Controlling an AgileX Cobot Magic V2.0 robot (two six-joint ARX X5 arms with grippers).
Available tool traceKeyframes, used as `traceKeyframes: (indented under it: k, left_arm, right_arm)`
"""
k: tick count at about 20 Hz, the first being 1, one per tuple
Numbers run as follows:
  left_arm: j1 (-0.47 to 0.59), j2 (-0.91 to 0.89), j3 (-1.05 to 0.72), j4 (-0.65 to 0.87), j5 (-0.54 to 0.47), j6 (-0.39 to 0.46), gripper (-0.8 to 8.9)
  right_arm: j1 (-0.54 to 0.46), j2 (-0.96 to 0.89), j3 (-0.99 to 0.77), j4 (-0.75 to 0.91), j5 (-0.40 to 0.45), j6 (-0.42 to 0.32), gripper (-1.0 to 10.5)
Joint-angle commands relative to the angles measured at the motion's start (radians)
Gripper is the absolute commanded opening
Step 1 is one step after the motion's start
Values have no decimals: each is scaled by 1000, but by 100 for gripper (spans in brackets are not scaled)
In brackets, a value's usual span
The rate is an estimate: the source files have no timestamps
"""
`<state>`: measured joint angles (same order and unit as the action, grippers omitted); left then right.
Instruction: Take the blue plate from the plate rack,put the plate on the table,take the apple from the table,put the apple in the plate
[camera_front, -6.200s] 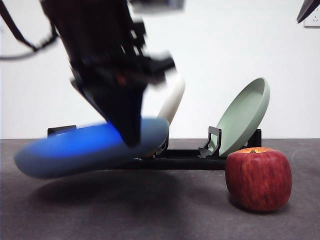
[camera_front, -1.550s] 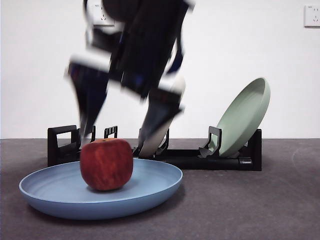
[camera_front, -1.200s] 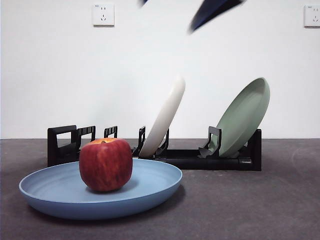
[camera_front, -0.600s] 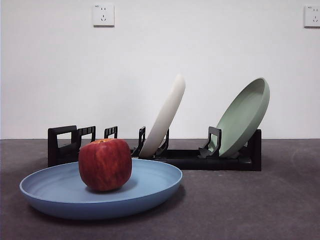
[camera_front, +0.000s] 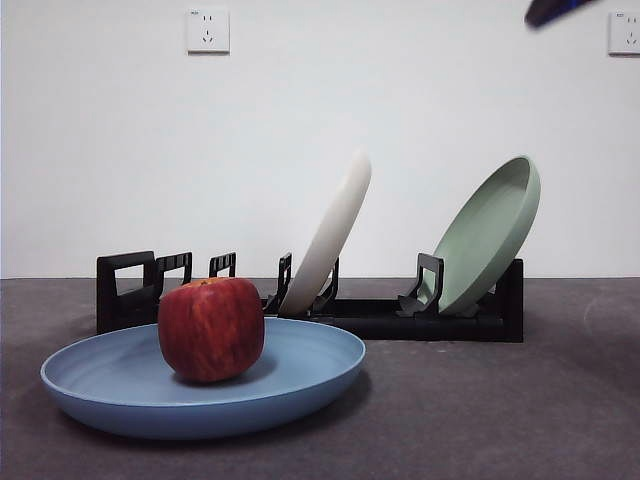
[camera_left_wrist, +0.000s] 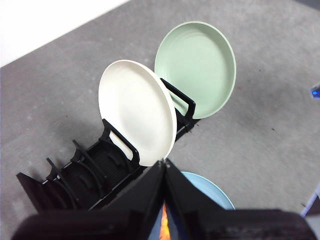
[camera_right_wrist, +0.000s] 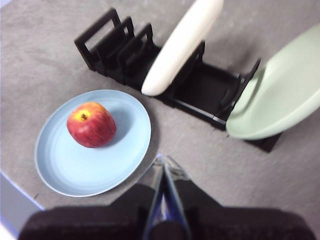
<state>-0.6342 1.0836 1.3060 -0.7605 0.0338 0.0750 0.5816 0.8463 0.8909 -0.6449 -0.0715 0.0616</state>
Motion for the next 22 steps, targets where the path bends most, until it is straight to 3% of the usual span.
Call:
traceKeyframes:
  k: [1, 6, 19, 22]
  left_arm:
    - [-32, -108, -281, 172, -70, -71, -9]
    - [-63, -261, -564, 356, -158, -140, -9]
    - [-65, -261, -565, 333, -160, -158, -2]
    - [-39, -314, -565, 280, -189, -131, -2]
  right_arm:
    - [0, -19, -93, 87, -1, 38, -16]
    - [0, -16, -118, 126, 0, 9, -15]
    - [0, -16, -118, 121, 0, 27, -15]
    - [0, -16, -118, 120, 0, 27, -15]
